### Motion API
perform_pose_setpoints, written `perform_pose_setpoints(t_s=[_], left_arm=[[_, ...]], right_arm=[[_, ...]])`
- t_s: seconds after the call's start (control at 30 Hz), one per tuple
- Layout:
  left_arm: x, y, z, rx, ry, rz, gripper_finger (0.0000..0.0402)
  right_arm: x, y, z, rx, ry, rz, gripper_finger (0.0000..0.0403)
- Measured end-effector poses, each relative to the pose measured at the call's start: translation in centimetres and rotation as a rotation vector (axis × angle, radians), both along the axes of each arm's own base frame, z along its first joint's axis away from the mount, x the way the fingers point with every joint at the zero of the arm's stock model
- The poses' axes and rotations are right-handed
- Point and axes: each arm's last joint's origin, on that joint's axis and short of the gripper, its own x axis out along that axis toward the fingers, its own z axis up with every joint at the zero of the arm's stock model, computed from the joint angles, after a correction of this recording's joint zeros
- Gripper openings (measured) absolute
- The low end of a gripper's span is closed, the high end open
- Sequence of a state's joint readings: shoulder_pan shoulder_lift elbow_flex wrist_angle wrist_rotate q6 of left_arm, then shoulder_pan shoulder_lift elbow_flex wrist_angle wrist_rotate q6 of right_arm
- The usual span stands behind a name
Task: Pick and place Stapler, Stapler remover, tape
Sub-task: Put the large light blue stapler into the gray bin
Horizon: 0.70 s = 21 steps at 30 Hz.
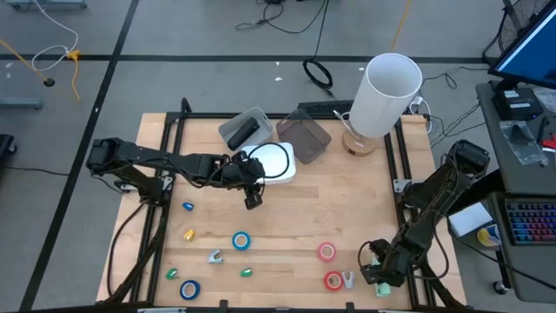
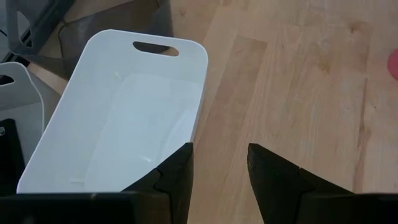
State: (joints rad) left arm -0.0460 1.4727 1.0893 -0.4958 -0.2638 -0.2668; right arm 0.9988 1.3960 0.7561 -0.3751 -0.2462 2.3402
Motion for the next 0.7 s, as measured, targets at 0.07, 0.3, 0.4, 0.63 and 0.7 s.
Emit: perform_pose_setpoints(t_s=[0.07, 0.3, 0.4, 0.63, 0.7], left_arm=[[0.00, 0.00, 0.00, 0.000, 0.000, 0.000, 0.0150], [0.00, 0.00, 0.00, 0.000, 0.000, -0.001, 0.0150], [0.00, 0.00, 0.00, 0.001, 0.001, -0.001, 0.0150], [0.00, 0.00, 0.00, 0.002, 0.001, -0.001, 0.0150], [0.00, 0.01, 0.00, 0.004, 0.001, 0.001, 0.0150]], right_arm=[[0.02, -0.01, 0.00, -0.004, -0.009, 0.001, 0.0181], [0.10, 0.06, 0.06, 0.003, -0.037, 0.032, 0.0181], [0.16, 0.15, 0.14, 0.012, -0.052, 0.045, 0.0181], [0.18, 0.14, 0.16, 0.010, -0.050, 0.036, 0.0181], [0.16, 0.09, 0.09, 0.010, -0.041, 0.020, 0.0181]])
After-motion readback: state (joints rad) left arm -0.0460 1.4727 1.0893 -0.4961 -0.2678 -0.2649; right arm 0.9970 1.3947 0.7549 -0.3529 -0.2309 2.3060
